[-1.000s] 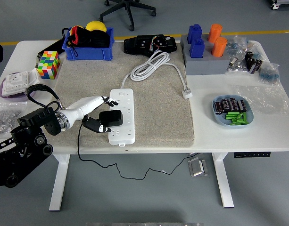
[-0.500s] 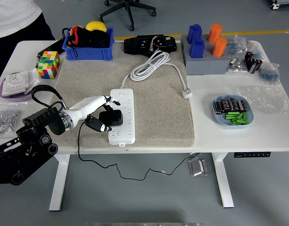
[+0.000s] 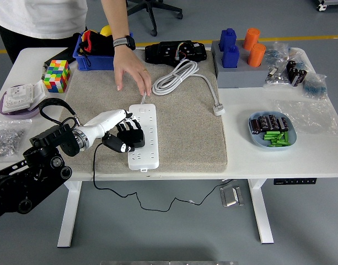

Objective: Pull the plug out,throw it away,press the button

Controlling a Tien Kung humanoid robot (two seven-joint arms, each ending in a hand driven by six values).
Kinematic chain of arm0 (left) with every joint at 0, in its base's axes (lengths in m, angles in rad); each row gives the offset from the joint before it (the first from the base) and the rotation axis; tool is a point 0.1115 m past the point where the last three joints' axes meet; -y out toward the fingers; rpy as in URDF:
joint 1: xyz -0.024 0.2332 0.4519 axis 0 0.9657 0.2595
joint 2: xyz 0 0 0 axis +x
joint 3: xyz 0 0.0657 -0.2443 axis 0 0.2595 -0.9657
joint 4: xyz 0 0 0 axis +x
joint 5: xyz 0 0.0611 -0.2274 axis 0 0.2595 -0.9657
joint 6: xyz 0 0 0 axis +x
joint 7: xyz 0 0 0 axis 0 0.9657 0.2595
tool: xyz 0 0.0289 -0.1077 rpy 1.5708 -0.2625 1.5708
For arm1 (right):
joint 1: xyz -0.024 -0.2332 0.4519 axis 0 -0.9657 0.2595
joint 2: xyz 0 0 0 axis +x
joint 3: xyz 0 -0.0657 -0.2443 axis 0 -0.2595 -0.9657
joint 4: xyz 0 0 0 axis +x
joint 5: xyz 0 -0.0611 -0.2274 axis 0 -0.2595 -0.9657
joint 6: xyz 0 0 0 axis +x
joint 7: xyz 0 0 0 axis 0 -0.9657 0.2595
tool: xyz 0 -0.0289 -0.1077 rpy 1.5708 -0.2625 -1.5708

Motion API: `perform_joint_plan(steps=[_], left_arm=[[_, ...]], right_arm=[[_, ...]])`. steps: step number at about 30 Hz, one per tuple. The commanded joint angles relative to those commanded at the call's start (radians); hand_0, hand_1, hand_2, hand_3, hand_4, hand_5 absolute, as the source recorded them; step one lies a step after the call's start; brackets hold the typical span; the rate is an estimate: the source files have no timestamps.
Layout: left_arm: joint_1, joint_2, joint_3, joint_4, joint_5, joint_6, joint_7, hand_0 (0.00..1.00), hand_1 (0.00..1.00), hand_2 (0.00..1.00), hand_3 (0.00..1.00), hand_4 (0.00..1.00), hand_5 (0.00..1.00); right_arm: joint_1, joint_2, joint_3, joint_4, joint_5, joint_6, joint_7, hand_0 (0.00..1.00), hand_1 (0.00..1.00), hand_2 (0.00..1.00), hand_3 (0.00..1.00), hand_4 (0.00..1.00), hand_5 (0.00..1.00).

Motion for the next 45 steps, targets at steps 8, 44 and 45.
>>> perform_joint_plan(steps=[8,44,45], left_arm=[[-0.008,-0.001,0.007,0.011,-0.005,-0.013,0.003,0.362,0.284,0.343,0.524,0.694,0.002],[-0.146,0.005,-0.061,0.306,-0.102,0.036,-0.075,0.376,0.270,0.316,0.500,0.679,0.002],[-0.152,0.003,-0.053,0.324,-0.116,0.039,-0.078,0.376,0.270,0.316,0.500,0.679,0.002]], right_arm=[[-0.001,0.000,-0.002,0.001,0.001,0.000,0.000,0.767,0.729,0.724,0.713,0.883,0.658],[0.004,-0.003,-0.005,-0.001,0.003,0.000,0.000,0.767,0.729,0.724,0.713,0.883,0.658],[0.005,-0.003,-0.006,0.000,0.004,0.000,0.000,0.767,0.729,0.724,0.713,0.883,0.658]])
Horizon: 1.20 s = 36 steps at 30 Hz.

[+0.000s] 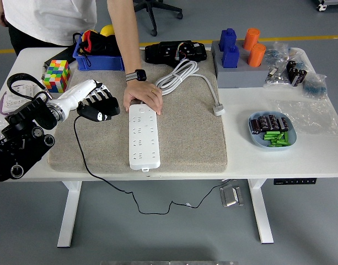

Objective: Pull the plug out,throw it away,press the button

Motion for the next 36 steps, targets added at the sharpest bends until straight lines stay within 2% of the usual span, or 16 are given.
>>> perform_joint_plan(steps=[2,3,8,9,14,15,20,21,25,26,27,32,33,36], left_arm=[[-0.008,-0.004,0.011,0.027,-0.014,-0.006,0.007,0.376,0.270,0.316,0.500,0.679,0.002],[-0.010,-0.006,0.015,0.035,-0.017,-0.009,0.010,0.437,0.324,0.377,0.552,0.674,0.002],[-0.019,-0.013,0.042,0.078,-0.058,-0.027,0.011,0.437,0.324,0.377,0.552,0.674,0.002],[-0.021,-0.014,0.046,0.085,-0.064,-0.028,0.009,0.521,0.432,0.470,0.589,0.689,0.002],[-0.024,-0.015,0.053,0.106,-0.077,-0.035,-0.003,0.521,0.432,0.470,0.589,0.689,0.002],[-0.024,-0.014,0.053,0.106,-0.078,-0.037,-0.003,0.658,0.651,0.608,0.730,0.823,0.002],[-0.030,-0.013,0.055,0.115,-0.062,-0.055,0.023,0.658,0.651,0.608,0.730,0.823,0.002],[-0.031,-0.013,0.057,0.116,-0.060,-0.058,0.025,0.753,0.771,0.695,0.834,0.906,0.002],[-0.034,-0.013,0.068,0.122,-0.060,-0.072,0.035,0.753,0.771,0.695,0.834,0.906,0.002],[-0.034,-0.012,0.069,0.120,-0.059,-0.074,0.036,0.753,0.771,0.695,0.834,0.906,0.002],[-0.034,-0.011,0.067,0.117,-0.058,-0.076,0.036,0.828,0.889,0.837,0.915,0.963,0.060],[-0.026,-0.001,0.026,0.072,-0.050,-0.063,0.025,0.828,0.889,0.837,0.915,0.963,0.060],[-0.025,0.003,0.010,0.049,-0.048,-0.058,0.021,0.867,0.933,0.911,0.965,0.998,0.216],[-0.025,0.008,-0.015,-0.006,-0.048,-0.054,0.015,0.867,0.933,0.911,0.965,0.998,0.216]], right_arm=[[0.001,-0.001,-0.002,0.000,0.000,0.000,0.000,0.767,0.729,0.724,0.713,0.883,0.658],[0.001,-0.001,-0.002,0.000,0.000,0.000,0.000,0.767,0.729,0.724,0.713,0.883,0.658],[0.002,-0.001,-0.006,-0.002,0.001,0.003,-0.001,0.767,0.729,0.724,0.713,0.883,0.658],[0.002,-0.001,-0.007,-0.002,0.000,0.003,-0.001,0.767,0.729,0.724,0.713,0.883,0.658],[0.002,-0.005,-0.013,-0.001,0.002,0.003,-0.001,0.767,0.729,0.724,0.713,0.883,0.658],[0.002,-0.006,-0.014,-0.001,0.002,0.003,-0.001,0.767,0.729,0.724,0.713,0.883,0.658],[0.003,-0.009,-0.015,-0.001,0.003,0.003,-0.001,0.767,0.729,0.724,0.713,0.883,0.658],[0.003,-0.009,-0.015,-0.001,0.003,0.003,-0.001,0.767,0.729,0.724,0.713,0.883,0.658],[0.001,-0.009,-0.016,-0.001,0.003,0.003,-0.001,0.767,0.729,0.724,0.713,0.883,0.658],[0.000,-0.008,-0.015,-0.001,0.003,0.003,-0.001,0.767,0.729,0.724,0.713,0.883,0.658],[-0.001,-0.008,-0.016,-0.001,0.003,0.003,-0.001,0.767,0.729,0.724,0.713,0.883,0.658],[-0.005,-0.007,-0.013,-0.001,0.001,0.003,-0.001,0.767,0.729,0.724,0.713,0.883,0.658],[-0.006,-0.006,-0.012,-0.002,0.001,0.003,-0.001,0.767,0.729,0.724,0.713,0.883,0.658],[-0.009,-0.005,-0.012,-0.001,0.001,0.003,-0.001,0.767,0.729,0.724,0.713,0.883,0.658]])
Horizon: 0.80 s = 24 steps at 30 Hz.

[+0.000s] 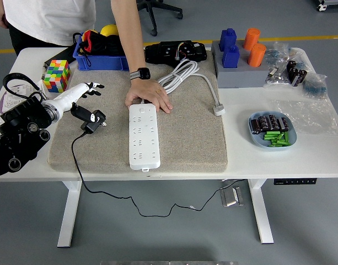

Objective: Pull the plug out,throw it away,press the button

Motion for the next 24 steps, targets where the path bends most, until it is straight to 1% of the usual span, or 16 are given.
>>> perform_joint_plan(steps=[2,3,6,8,9,14,15,17,18,20,21,24], left_arm=[[-0.003,0.003,-0.013,-0.054,0.000,-0.007,0.002,0.867,0.933,0.911,0.965,0.998,0.216],[-0.005,0.003,-0.014,-0.073,-0.004,-0.011,0.004,0.799,0.834,0.816,0.968,0.998,0.265],[-0.016,0.000,0.002,-0.118,-0.026,-0.032,0.017,0.799,0.834,0.816,0.968,0.998,0.265],[-0.028,-0.006,0.023,-0.122,-0.036,-0.048,0.032,0.799,0.834,0.816,0.968,0.998,0.265],[-0.038,-0.011,0.041,-0.116,-0.040,-0.053,0.040,0.329,0.502,0.481,0.908,0.762,0.002],[-0.093,-0.043,0.136,-0.059,-0.059,-0.058,0.063,0.329,0.502,0.481,0.908,0.762,0.002],[-0.102,-0.048,0.152,-0.051,-0.066,-0.058,0.068,0.243,0.353,0.336,0.845,0.558,0.002],[-0.132,-0.065,0.196,-0.031,-0.075,-0.067,0.096,0.243,0.353,0.336,0.845,0.558,0.002],[-0.136,-0.067,0.202,-0.028,-0.077,-0.068,0.101,0.243,0.353,0.336,0.845,0.558,0.002],[-0.161,-0.085,0.240,-0.003,-0.094,-0.081,0.134,0.243,0.353,0.336,0.845,0.558,0.002],[-0.173,-0.093,0.257,0.010,-0.104,-0.087,0.149,0.069,0.047,0.126,0.795,0.040,0.002],[-0.200,-0.113,0.299,0.043,-0.130,-0.107,0.185,0.069,0.047,0.126,0.795,0.040,0.002]], right_arm=[[-0.001,0.001,0.001,0.000,0.000,0.000,0.000,0.767,0.729,0.724,0.713,0.883,0.658],[-0.002,0.001,0.001,0.000,0.000,0.000,0.000,0.767,0.729,0.724,0.713,0.883,0.658],[-0.001,0.003,0.000,0.002,0.001,0.000,0.000,0.767,0.729,0.724,0.713,0.883,0.658],[0.000,0.004,0.001,0.002,0.001,0.000,0.000,0.767,0.729,0.724,0.713,0.883,0.658],[0.000,0.004,0.002,0.002,0.001,0.000,0.001,0.767,0.729,0.724,0.713,0.883,0.658],[0.000,0.004,0.003,0.000,0.001,0.000,0.000,0.767,0.729,0.724,0.713,0.883,0.658],[0.000,0.004,0.003,0.000,0.001,0.000,0.000,0.767,0.729,0.724,0.713,0.883,0.658],[0.000,0.003,0.003,-0.001,0.001,0.000,0.000,0.767,0.729,0.724,0.713,0.883,0.658],[0.000,0.003,0.002,-0.001,0.001,0.000,0.000,0.767,0.729,0.724,0.713,0.883,0.658],[0.000,0.003,0.001,-0.001,0.002,-0.001,0.000,0.767,0.729,0.724,0.713,0.883,0.658],[0.000,0.003,0.000,0.000,0.003,-0.001,0.000,0.767,0.729,0.724,0.713,0.883,0.658],[0.001,0.003,-0.002,0.000,0.003,0.000,0.000,0.767,0.729,0.724,0.713,0.883,0.658]])
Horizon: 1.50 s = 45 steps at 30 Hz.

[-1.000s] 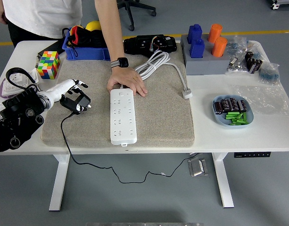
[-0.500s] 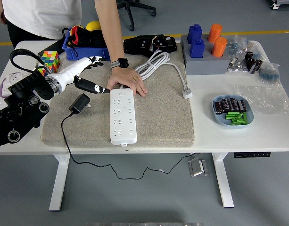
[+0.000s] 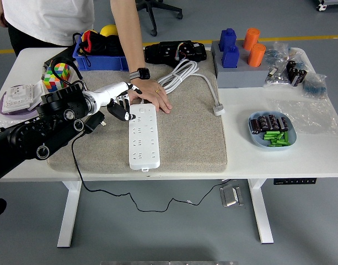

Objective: Pull the plug out,throw it away,press the button

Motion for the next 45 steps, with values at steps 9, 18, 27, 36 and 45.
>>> perform_joint_plan(steps=[9,18,27,36,45], left_arm=[[-0.023,-0.030,0.034,0.020,-0.042,-0.033,0.066,0.069,0.014,0.129,0.748,0.002,0.002],[-0.051,-0.065,0.083,0.072,-0.069,-0.033,0.081,0.070,0.013,0.131,0.762,0.002,0.002],[-0.056,-0.090,0.095,0.111,-0.054,-0.017,0.098,0.069,0.013,0.131,0.777,0.002,0.002],[-0.073,-0.107,0.132,0.150,-0.054,-0.013,0.108,0.069,0.012,0.130,0.777,0.002,0.002],[-0.072,-0.119,0.164,0.142,-0.062,-0.009,0.105,0.069,0.011,0.130,0.772,0.002,0.002]], right_arm=[[-0.002,-0.002,-0.003,-0.003,-0.001,0.000,-0.001,0.767,0.729,0.724,0.713,0.883,0.658],[0.002,-0.003,-0.008,0.000,0.002,0.001,0.000,0.767,0.729,0.724,0.713,0.883,0.658],[-0.002,-0.002,-0.011,-0.004,0.002,0.001,-0.001,0.767,0.729,0.724,0.713,0.883,0.658],[0.001,-0.003,-0.013,-0.003,0.003,0.001,0.000,0.767,0.729,0.724,0.713,0.883,0.658],[0.000,-0.003,-0.015,-0.003,0.003,0.001,0.000,0.767,0.729,0.724,0.713,0.883,0.658]])
